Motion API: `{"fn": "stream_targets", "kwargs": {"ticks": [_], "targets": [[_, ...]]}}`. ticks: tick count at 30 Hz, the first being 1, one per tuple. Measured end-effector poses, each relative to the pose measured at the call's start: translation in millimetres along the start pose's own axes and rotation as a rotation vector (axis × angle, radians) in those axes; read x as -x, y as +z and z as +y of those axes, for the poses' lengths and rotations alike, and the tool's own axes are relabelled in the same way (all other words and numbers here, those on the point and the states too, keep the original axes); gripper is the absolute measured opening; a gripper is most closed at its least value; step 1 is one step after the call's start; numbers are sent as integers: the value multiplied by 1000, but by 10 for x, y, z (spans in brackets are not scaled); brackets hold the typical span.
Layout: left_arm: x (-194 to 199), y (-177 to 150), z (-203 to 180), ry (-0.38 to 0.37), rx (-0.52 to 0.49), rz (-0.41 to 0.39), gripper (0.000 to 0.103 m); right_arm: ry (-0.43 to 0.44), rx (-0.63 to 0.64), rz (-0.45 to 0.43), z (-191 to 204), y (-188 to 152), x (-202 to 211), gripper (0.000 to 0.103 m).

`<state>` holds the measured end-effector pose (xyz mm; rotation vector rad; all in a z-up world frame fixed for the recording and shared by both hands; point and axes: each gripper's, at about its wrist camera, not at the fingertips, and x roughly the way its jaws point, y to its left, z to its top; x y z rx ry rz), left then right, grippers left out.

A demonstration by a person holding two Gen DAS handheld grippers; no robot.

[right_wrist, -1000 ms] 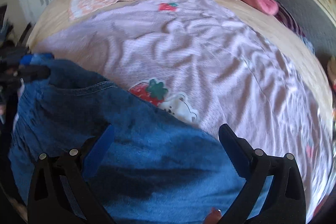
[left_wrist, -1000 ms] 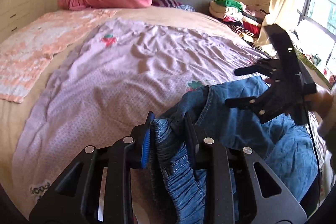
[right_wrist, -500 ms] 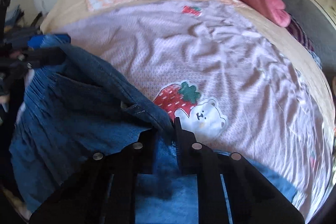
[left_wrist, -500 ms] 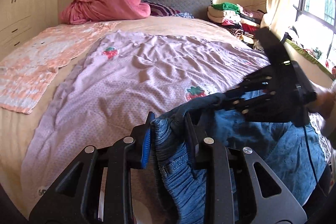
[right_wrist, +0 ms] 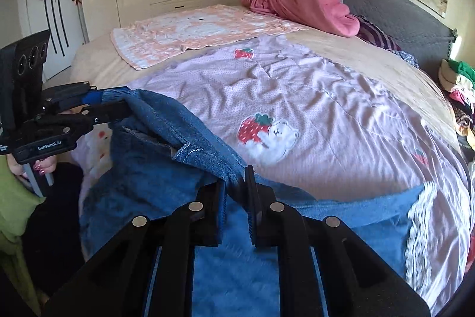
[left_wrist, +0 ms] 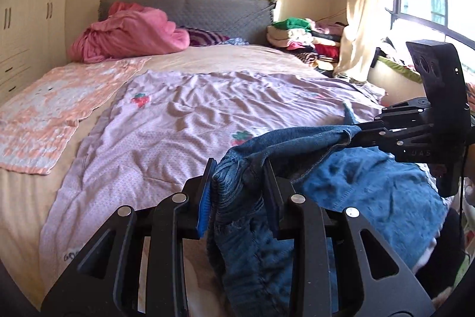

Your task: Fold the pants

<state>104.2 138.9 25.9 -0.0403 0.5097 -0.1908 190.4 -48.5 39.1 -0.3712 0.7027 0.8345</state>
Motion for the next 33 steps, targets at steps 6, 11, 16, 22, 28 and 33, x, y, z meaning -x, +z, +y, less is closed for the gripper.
{"fn": "stream_targets", "kwargs": {"ticks": [6,11,16,22,28,33], "targets": [[347,-280,-268,-51,-79,26,26,29,-35,2,288,-446,324,11],[519,-601,-393,-73,-107,110,27,66,-47,38,566,-834,416,11],[602,-861,-440,-75,-97,185,27,75,-38,69,787,-1076,392,11],[602,-949,-455,0,-94,236,28,79,-39,103,980,-1293,210,14],[510,-1059,-478,17,-80,304,30,99,-102,127,993,-1447,79,16],[578,-1104,-386,-18,-7,336,38,123,-128,121,957,-1466,113,16]]}}
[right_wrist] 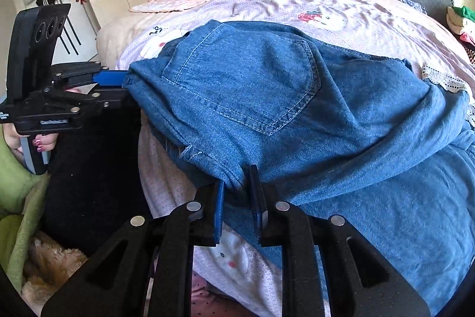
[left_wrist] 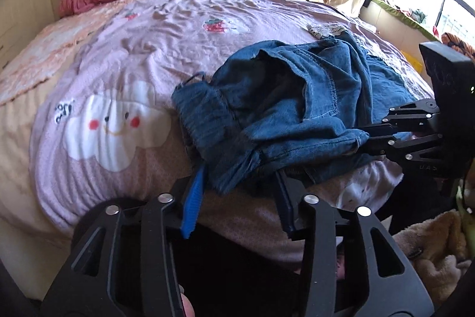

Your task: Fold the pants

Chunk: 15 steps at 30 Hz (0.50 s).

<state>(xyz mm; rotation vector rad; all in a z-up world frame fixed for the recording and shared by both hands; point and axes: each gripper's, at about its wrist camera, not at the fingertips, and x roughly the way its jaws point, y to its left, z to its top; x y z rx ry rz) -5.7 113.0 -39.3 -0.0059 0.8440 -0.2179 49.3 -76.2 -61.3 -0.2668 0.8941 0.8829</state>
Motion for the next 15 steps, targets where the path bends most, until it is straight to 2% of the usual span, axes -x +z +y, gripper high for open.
{"fn": "stream_targets", "kwargs": {"ticks": [2,4,8,12,15], "targets": [[74,-27,32,-6,23,3,38,6,-8,-2,-6,-12,-1,18],[180,-32,39,22,31,-3,38,21,-20,-5,-22,-22,2,20],[480,91,4,36,34,-72,38,48,-31,-15,-19,-37,11,29],[467,319,-217,-10,-3,-101,39,65,-31,-24,17,-47,20,35],[175,430,-411,-108,0,-62,39,78,-42,-40,1,-58,118,35]]}}
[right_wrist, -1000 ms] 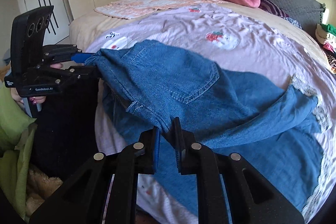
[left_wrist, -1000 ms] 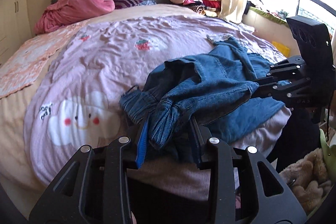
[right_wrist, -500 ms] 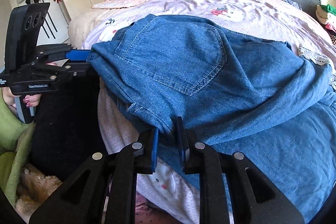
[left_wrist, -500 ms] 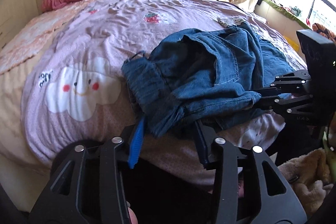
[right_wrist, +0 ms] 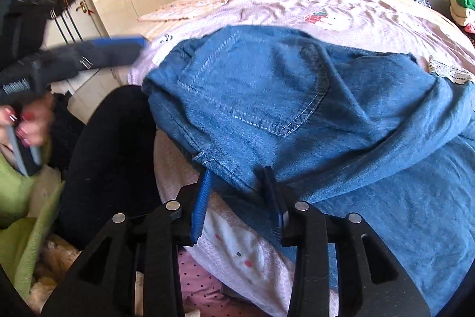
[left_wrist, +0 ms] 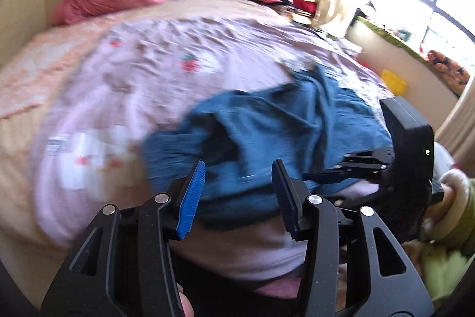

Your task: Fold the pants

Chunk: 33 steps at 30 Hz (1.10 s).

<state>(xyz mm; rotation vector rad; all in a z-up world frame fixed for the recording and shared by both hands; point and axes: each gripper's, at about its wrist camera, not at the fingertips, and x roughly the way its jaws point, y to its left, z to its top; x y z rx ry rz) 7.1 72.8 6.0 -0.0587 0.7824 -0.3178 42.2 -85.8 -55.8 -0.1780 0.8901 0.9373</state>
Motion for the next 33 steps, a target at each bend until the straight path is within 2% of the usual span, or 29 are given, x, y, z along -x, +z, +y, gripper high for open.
{"fn": "stream_targets", "kwargs": {"ticks": [3,6,10,15,18,19,24,26,28,33], "targets": [[-308,-55,-68,45,-26,67,39,-1,-21,-35,-39,-15,214,35],[-536,-195,-14,86,-14,163,39,-39,-45,-86,-124,-17,446,36],[-551,-308,8,91,-21,166,39,-85,-67,-119,-255,80,528,39],[-585,-326,-4,103,-34,166,39,-127,-93,-71,-407,226,306,39],[-612,-325,-20,109,-38,159,39,-185,-144,30,-545,151,69,41],[-621,-328,-33,111,-41,154,39,-180,-166,45,-584,112,-6,41],[-537,-308,-81,108,-47,103,39,-129,-221,-44,-616,73,211,42],[-388,-255,-113,84,-41,62,41,-120,-222,-116,-618,70,453,51],[-219,-175,-176,61,-41,15,48,-143,-220,-166,-623,60,664,55],[-86,38,-445,4,-93,-41,54,-222,-265,-239,-829,32,1039,60]]}}
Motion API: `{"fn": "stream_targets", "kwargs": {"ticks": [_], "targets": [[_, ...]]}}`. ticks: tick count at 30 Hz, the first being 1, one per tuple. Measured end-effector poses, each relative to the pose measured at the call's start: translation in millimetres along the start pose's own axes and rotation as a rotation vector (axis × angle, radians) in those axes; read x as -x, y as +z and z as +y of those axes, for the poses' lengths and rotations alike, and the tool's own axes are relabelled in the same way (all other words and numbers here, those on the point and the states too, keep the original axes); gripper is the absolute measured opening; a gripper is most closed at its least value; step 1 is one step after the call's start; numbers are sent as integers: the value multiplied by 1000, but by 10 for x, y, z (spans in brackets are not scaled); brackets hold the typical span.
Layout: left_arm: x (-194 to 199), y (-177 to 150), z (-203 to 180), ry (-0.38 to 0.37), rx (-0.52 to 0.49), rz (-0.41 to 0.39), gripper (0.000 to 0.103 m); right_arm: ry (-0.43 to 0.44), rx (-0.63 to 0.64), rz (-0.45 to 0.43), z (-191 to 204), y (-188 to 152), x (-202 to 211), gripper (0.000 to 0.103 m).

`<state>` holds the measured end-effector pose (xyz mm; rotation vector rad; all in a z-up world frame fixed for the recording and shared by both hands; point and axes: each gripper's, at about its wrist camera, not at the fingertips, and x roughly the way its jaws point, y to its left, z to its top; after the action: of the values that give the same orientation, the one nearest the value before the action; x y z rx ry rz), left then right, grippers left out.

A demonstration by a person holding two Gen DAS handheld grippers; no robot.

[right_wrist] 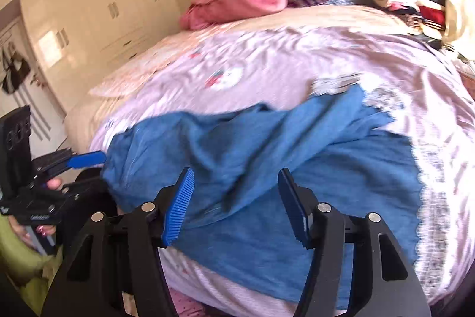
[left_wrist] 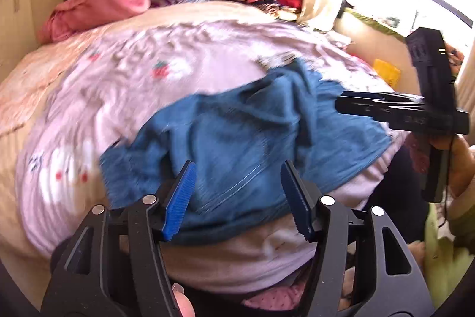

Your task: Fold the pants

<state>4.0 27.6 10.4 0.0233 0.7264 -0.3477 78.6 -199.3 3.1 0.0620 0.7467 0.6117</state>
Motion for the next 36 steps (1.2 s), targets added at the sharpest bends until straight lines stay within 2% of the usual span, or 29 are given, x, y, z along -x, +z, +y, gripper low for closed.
{"fn": "stream_targets", "kwargs": {"ticks": [3,11,17,19,21,22,26,30,36], "targets": [[-134,110,-143,-62,-18,14,57,-49,-25,-19,-143,73,81,65],[-775,305,-520,-201,-38,119,57,-137,-36,-21,-503,329,49,74],[-1241,386,-539,-275,53,196,54,-160,-47,36,-767,648,-312,77],[-1339,388,-500,-269,82,209,38,-160,-45,49,-802,754,-441,77],[-1412,396,-489,-277,97,218,25,-170,-25,62,-812,893,-622,77],[-1452,390,-494,-274,93,226,22,-182,-13,76,-806,944,-717,77],[-1533,390,-525,-275,79,237,21,-213,23,137,-797,1117,-1133,77],[-1563,378,-586,-262,44,228,21,-293,31,236,-867,1209,-1632,77],[-1587,384,-586,-274,38,216,21,-395,48,301,-995,1219,-2044,74]]}}
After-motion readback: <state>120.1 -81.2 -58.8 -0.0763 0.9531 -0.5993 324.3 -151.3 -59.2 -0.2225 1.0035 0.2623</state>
